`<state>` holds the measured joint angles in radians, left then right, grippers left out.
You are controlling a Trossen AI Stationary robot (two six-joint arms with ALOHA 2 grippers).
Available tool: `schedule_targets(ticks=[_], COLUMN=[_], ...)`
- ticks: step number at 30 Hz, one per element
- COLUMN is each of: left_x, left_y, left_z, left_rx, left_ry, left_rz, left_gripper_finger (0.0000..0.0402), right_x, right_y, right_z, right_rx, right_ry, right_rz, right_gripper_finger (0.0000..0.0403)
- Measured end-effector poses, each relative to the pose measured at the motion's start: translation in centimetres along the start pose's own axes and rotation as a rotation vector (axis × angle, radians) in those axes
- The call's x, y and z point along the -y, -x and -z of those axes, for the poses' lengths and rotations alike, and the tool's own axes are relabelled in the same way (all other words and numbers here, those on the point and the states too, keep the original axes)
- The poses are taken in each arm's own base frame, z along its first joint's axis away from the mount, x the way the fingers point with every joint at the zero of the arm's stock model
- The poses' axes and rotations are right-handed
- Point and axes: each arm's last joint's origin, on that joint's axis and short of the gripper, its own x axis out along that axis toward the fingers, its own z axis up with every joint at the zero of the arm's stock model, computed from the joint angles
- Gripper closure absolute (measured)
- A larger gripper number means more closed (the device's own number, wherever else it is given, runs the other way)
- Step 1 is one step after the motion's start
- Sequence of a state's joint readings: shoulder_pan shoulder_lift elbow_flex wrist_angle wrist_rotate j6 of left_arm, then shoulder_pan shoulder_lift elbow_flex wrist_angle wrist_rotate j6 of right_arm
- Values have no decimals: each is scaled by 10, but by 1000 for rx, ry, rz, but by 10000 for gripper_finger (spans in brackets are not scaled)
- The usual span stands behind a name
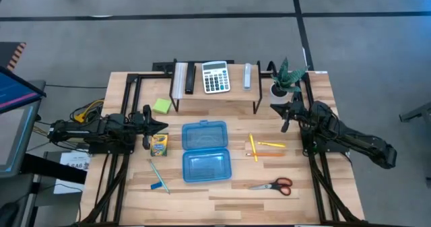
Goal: Pack school essentials
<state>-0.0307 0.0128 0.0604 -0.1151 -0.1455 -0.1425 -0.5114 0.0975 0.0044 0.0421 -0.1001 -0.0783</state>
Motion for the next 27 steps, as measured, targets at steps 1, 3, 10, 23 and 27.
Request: schedule_targets(ticks=[1,3,10,23,27], left_x=[0,0,0,0,0], left_y=[0,0,0,0,0], left_z=[0,0,0,0,0], left_rx=[0,0,-1,0,0], left_ry=[0,0,0,0,0], left_rz=[0,0,0,0,0], left_gripper_finger=[401,401,401,401,401], right_x=[0,0,0,0,0], right_y=[0,0,0,0,0], right_z=[0,0,0,0,0], right_rx=[0,0,0,0,0], right_ry=[0,0,0,0,0], right_rz=[0,0,0,0,0], right_gripper_finger=[370,370,370,370,370])
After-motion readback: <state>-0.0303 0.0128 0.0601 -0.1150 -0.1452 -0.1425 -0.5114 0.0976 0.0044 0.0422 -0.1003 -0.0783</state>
